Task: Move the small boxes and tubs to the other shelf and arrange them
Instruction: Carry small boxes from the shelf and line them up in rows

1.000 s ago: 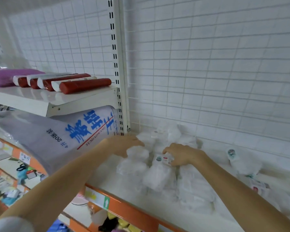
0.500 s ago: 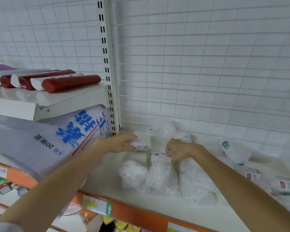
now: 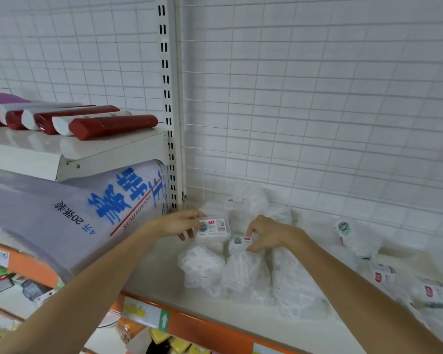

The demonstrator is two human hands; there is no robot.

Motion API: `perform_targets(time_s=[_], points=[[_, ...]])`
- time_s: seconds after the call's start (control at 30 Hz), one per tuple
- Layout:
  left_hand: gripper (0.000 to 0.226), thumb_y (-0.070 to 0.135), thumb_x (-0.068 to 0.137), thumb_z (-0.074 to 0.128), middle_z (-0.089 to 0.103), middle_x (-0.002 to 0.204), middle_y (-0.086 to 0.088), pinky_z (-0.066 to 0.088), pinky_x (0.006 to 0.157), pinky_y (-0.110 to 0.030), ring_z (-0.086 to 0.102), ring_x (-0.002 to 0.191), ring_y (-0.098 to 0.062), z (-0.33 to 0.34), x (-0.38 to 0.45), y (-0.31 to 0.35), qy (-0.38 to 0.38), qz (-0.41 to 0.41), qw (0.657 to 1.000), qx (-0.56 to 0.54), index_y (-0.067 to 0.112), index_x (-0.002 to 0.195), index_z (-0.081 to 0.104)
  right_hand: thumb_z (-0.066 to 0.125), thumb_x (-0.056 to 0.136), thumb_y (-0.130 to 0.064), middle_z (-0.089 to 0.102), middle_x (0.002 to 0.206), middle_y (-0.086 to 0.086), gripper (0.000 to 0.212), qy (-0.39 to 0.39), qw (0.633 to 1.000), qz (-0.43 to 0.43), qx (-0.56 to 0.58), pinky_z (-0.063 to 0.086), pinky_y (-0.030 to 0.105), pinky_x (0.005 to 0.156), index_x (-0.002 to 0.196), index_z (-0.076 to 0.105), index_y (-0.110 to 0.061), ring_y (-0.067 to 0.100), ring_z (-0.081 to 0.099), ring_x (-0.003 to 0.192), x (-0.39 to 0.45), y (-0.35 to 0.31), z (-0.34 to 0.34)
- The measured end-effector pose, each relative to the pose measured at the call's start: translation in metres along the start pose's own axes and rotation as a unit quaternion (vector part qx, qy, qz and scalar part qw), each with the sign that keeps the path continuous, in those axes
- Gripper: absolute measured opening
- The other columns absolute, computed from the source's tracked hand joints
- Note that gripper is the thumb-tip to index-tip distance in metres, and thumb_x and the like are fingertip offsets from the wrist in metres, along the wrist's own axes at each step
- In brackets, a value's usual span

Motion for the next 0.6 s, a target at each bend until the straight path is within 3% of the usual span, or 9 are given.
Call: perform_targets(time_s=[0.1,0.23,0.4,0.53,0.6], points=[[0.058,0.021,0.088,0.06,0.048,0.117,0.003,0.046,0.074,-0.023,0.051,0.089,-0.008,0.004,0.001,-0.005,-0.007,0.004,0.999,0.039,0.02,0.139,0.033,0.067,0.08,-0.034,0.042,0.126,0.008,0.054,-0.004,1.0,0.011,-0.013,0.042,0.035,0.098,0.125,0.053,-0.008,0.024,0.047,0.114,0.001,-0.003,0.001],[0.076,0.031,0.076,0.073,0.045,0.125,0.005,0.037,0.09,-0.021,0.045,0.106,-0.01,0.007,0.008,-0.008,0.018,0.012,0.996,0.081,0.018,0.139,0.032,0.069,0.078,-0.031,0.041,0.125,0.009,0.055,-0.013,0.999,0.024,-0.022,0.043,0.036,0.097,0.124,0.053,-0.006,0.025,0.047,0.114,0.003,-0.004,0.003],[0.066,0.027,0.073,0.076,0.053,0.118,0.005,0.04,0.076,-0.011,0.053,0.099,-0.008,0.012,0.017,-0.007,0.033,0.033,0.995,0.086,0.017,0.127,0.04,0.068,0.077,-0.035,0.041,0.122,0.009,0.053,-0.02,0.995,0.024,-0.094,0.042,0.033,0.085,0.123,0.052,-0.012,0.024,0.047,0.105,0.007,-0.008,0.01],[0.067,0.026,0.071,0.077,0.051,0.12,0.0,0.042,0.088,-0.024,0.05,0.106,-0.015,0.005,0.018,-0.004,0.089,0.062,0.984,0.139,0.014,0.127,0.041,0.069,0.076,-0.038,0.039,0.123,0.007,0.061,0.018,0.996,0.021,-0.08,0.035,0.037,0.097,0.129,0.046,-0.021,0.025,0.038,0.116,0.003,-0.003,0.006],[0.069,0.022,0.072,0.076,0.047,0.124,0.0,0.042,0.089,-0.024,0.048,0.109,-0.016,0.003,0.017,-0.002,0.098,0.075,0.983,0.134,0.018,0.129,0.038,0.073,0.072,-0.038,0.037,0.124,0.006,0.068,0.032,0.997,0.018,-0.068,0.035,0.037,0.095,0.131,0.041,-0.024,0.025,0.036,0.117,-0.002,-0.003,-0.001]])
Point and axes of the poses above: each hand's wrist, its own x-axis towards the middle knuckle, its own z-axis out of the palm, y = z × x, the point moved 7 cm from there along x, towards the middle knuckle
